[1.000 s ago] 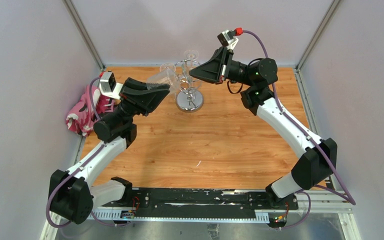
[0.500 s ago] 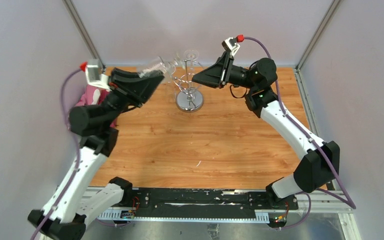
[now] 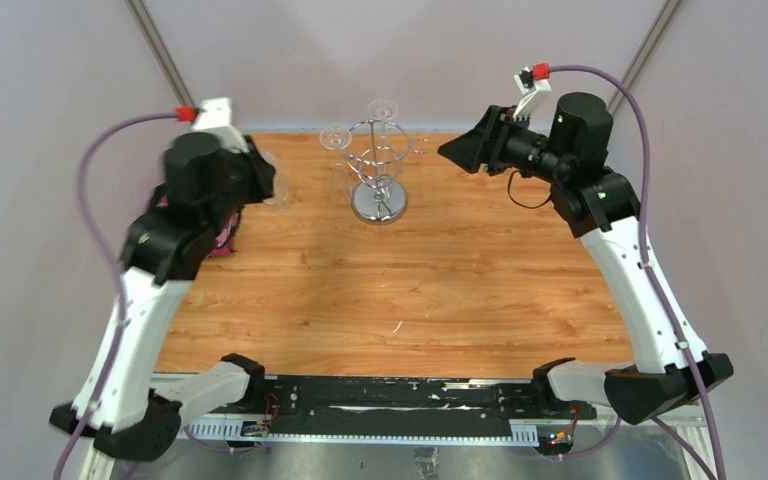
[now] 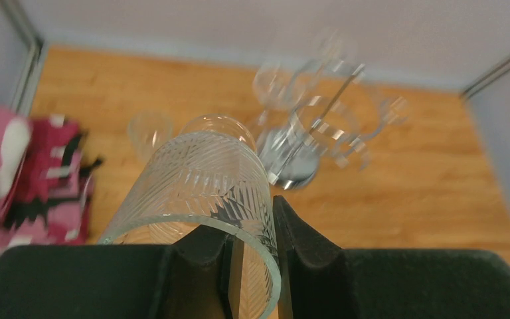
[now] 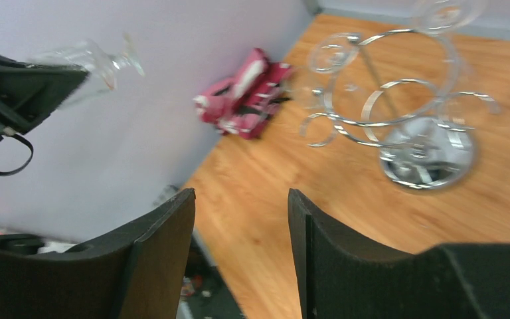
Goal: Take the wine glass off the wine glass rack
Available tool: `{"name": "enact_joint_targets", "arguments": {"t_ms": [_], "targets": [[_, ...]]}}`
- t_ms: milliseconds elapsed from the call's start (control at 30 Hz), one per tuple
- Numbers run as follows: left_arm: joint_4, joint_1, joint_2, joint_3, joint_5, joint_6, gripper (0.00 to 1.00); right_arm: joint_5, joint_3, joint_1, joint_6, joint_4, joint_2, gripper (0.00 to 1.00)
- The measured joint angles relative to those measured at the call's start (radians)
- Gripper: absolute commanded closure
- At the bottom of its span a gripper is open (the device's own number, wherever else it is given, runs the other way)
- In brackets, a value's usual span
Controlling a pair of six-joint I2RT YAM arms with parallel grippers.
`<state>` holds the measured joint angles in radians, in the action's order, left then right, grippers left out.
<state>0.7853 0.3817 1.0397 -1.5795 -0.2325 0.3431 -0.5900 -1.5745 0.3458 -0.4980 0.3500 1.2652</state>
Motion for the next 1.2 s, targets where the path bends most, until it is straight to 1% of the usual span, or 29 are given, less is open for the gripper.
{"name": "enact_joint_targets", "arguments": {"t_ms": [167,233,333,433,533,633,767,833,1100,1200], "targets": [[0.147,0.000,0.177,0.179,-0.027,-0.014,1.00,0.196,-0.006,0.000,0.130,0.143,-0.022,0.41],[0.164,0.000,0.225,0.234,-0.030,-0.012,1.00,0.241,-0.006,0.000,0.158,0.177,-0.018,0.41],[0.144,-0.005,0.256,0.284,-0.032,-0.008,1.00,0.281,-0.001,0.000,0.185,0.204,-0.016,0.42],[0.087,-0.029,0.282,0.309,-0.017,0.002,1.00,0.296,0.011,-0.004,0.200,0.207,-0.016,0.42],[-0.026,-0.074,0.329,0.356,0.009,0.012,1.00,0.299,0.028,-0.015,0.207,0.205,-0.015,0.43],[-0.100,-0.110,0.396,0.401,0.029,0.020,1.00,0.299,0.039,-0.033,0.207,0.203,-0.009,0.44],[-0.145,-0.160,0.511,0.402,0.050,0.027,1.00,0.293,0.054,-0.056,0.206,0.187,0.003,0.45],[-0.155,-0.179,0.544,0.402,0.049,0.027,1.00,0.284,0.062,-0.061,0.205,0.175,0.010,0.45],[-0.188,-0.255,0.571,0.401,0.063,0.024,1.00,0.260,0.081,-0.068,0.198,0.146,0.026,0.45],[-0.197,-0.284,0.607,0.391,0.073,0.021,1.00,0.253,0.083,-0.068,0.193,0.136,0.030,0.45]]}}
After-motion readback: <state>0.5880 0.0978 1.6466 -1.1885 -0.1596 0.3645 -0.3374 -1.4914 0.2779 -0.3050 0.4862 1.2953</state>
